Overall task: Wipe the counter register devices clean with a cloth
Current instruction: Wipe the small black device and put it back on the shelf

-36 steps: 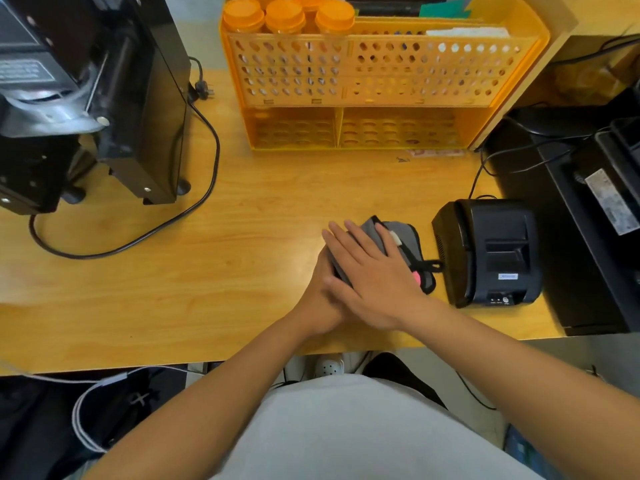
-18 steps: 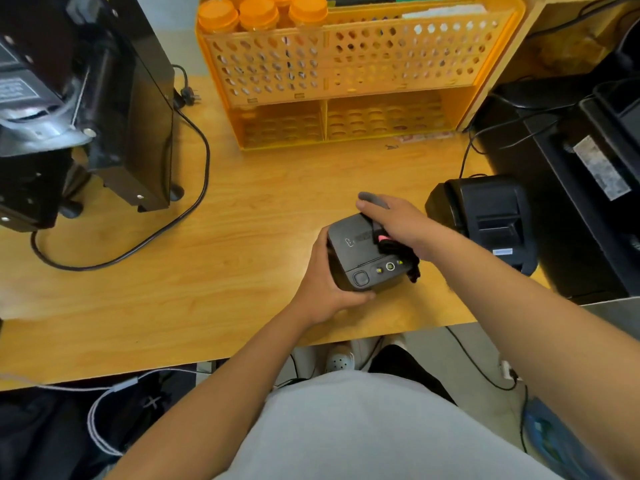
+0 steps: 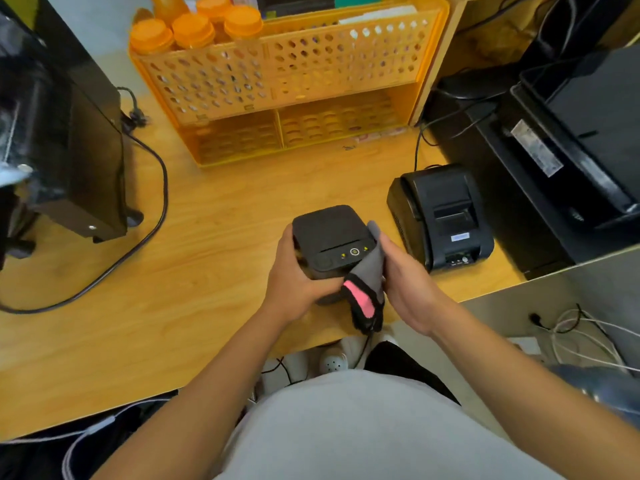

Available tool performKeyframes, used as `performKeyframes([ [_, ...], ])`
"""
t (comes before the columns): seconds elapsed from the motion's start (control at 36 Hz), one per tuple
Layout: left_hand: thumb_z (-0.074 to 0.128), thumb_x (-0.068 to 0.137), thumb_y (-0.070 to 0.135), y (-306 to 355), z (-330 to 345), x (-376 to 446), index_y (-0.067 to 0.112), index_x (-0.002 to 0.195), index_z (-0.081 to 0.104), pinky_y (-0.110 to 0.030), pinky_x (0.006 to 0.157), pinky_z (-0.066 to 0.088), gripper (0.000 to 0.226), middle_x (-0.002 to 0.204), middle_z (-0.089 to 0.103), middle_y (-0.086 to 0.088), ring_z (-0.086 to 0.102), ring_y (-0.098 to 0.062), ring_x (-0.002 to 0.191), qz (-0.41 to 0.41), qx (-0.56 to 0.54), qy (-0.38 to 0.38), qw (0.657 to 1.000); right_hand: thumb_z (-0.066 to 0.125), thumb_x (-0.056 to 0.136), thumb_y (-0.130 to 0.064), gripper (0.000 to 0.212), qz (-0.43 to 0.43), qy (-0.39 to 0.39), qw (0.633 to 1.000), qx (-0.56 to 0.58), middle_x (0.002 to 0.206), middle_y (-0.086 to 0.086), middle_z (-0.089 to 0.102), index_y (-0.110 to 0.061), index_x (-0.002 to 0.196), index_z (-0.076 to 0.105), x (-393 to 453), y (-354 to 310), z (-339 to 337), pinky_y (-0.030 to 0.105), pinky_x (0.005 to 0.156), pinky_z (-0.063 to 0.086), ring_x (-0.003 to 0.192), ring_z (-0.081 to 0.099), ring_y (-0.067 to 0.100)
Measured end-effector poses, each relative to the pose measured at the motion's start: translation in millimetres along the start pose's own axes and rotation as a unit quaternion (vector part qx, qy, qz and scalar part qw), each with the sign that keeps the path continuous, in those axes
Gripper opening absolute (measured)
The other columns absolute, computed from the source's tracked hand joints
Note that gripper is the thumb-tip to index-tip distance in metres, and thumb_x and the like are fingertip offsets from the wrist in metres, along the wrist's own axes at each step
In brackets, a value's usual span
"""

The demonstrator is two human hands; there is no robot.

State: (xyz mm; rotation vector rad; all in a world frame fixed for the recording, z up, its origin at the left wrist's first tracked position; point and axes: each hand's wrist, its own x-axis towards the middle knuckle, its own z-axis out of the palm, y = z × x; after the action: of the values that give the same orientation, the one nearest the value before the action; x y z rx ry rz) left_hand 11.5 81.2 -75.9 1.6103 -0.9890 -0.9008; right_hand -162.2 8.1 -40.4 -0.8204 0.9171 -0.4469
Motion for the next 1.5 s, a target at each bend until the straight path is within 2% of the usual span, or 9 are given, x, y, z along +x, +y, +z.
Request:
performKeyframes([
  [0.36, 0.085, 0.056, 0.028, 74.7, -4.6, -3.1, 0.020, 0.140, 0.053, -0.029, 0.086, 0.056, 0.090, 0.129, 0.070, -0.002, 0.068, -0.020, 0.115, -0.041, -0.138, -0.110, 0.984, 0.047, 0.095, -0.068, 0.054, -0.033, 0.003, 0.999, -0.028, 0.095, 0.005, 0.080, -0.023, 0.109, 0.075, 11.7, -81.5, 0.1, 0.029, 0.064, 0.060, 0.085, 0.077, 0.020],
  [0.53, 0.090, 0.049, 0.031, 87.5, 1.1, 5.2, 0.021, 0.140, 0.053, -0.024, 0.079, 0.057, 0.099, 0.124, 0.072, 0.003, 0.072, -0.014, 0.108, -0.045, -0.132, -0.020, 0.990, 0.038, 0.098, -0.065, 0.040, -0.059, -0.070, 0.996, -0.012, 0.110, -0.009, 0.078, -0.056, 0.099, 0.077, -6.6, -72.2, 5.0, 0.025, 0.074, 0.060, 0.105, 0.074, 0.011],
  [0.69, 0.089, 0.048, 0.032, 97.8, 1.4, 10.4, 0.021, 0.141, 0.051, -0.025, 0.084, 0.056, 0.101, 0.130, 0.070, -0.002, 0.070, -0.017, 0.114, -0.066, -0.134, 0.008, 0.989, 0.045, 0.085, -0.070, 0.076, -0.080, -0.129, 0.988, 0.012, 0.140, -0.015, 0.058, -0.051, 0.156, 0.026, -11.0, -61.9, 1.2, 0.021, 0.081, 0.058, 0.113, 0.067, 0.000],
  [0.86, 0.087, 0.051, 0.034, 115.1, 12.9, 7.1, 0.023, 0.141, 0.050, -0.031, 0.088, 0.053, 0.098, 0.129, 0.070, 0.002, 0.068, -0.019, 0.117, -0.077, -0.116, -0.047, 0.989, 0.041, 0.098, -0.068, 0.039, -0.034, -0.082, 0.996, -0.032, 0.112, -0.001, 0.078, -0.052, 0.101, 0.076, -2.6, -104.0, -12.5, 0.045, 0.091, 0.060, 0.108, 0.073, 0.023],
  [0.94, 0.081, 0.057, 0.030, 119.9, 21.2, 2.7, 0.022, 0.134, 0.058, -0.029, 0.084, 0.055, 0.080, 0.119, 0.074, 0.006, 0.070, -0.016, 0.109, -0.087, -0.134, -0.070, 0.985, 0.039, 0.096, -0.072, 0.056, -0.023, -0.075, 0.996, -0.052, 0.091, -0.003, 0.081, -0.040, 0.080, 0.082, 3.1, -120.5, -21.6, 0.025, 0.065, 0.060, 0.085, 0.077, 0.012],
  [1.0, 0.076, 0.062, 0.029, 120.9, 23.4, -1.3, 0.031, 0.122, 0.070, -0.025, 0.079, 0.056, 0.060, 0.112, 0.076, 0.008, 0.072, -0.012, 0.103, -0.082, -0.157, -0.088, 0.980, 0.038, 0.095, -0.074, 0.058, -0.024, -0.080, 0.995, -0.058, 0.088, -0.004, 0.080, -0.038, 0.085, 0.082, 7.7, -126.5, -26.1, 0.019, 0.060, 0.057, 0.082, 0.076, 0.008],
  [1.11, 0.092, 0.049, 0.053, 121.4, 28.9, -6.1, 0.028, 0.110, 0.079, -0.027, 0.073, 0.059, 0.067, 0.104, 0.079, 0.006, 0.075, -0.013, 0.094, -0.104, -0.225, -0.104, 0.963, 0.048, 0.081, -0.085, 0.076, 0.034, -0.104, 0.994, -0.023, 0.120, 0.006, 0.075, -0.027, 0.120, 0.076, 11.7, -133.0, -37.4, 0.043, 0.100, 0.051, 0.118, 0.067, 0.027],
  [1.22, 0.095, 0.032, 0.065, 117.4, 36.4, -9.9, 0.020, 0.105, 0.076, -0.036, 0.073, 0.060, 0.088, 0.098, 0.080, -0.002, 0.076, -0.019, 0.086, -0.155, -0.285, -0.016, 0.946, 0.053, 0.083, -0.080, 0.070, 0.077, -0.129, 0.988, 0.048, 0.116, 0.006, 0.076, -0.023, 0.112, 0.080, 10.6, -124.6, -48.6, 0.041, 0.090, 0.057, 0.108, 0.073, 0.023],
  [1.5, 0.045, 0.100, 0.058, 110.5, 60.0, -22.8, 0.032, 0.119, 0.070, -0.031, 0.074, 0.058, 0.040, 0.108, 0.079, 0.001, 0.074, -0.011, 0.091, -0.247, -0.167, 0.145, 0.943, 0.046, 0.092, -0.073, 0.066, 0.162, -0.117, 0.965, 0.170, 0.110, 0.011, 0.078, -0.022, 0.131, 0.062, 7.1, -106.7, -67.7, 0.047, 0.076, 0.062, 0.094, 0.077, 0.031],
])
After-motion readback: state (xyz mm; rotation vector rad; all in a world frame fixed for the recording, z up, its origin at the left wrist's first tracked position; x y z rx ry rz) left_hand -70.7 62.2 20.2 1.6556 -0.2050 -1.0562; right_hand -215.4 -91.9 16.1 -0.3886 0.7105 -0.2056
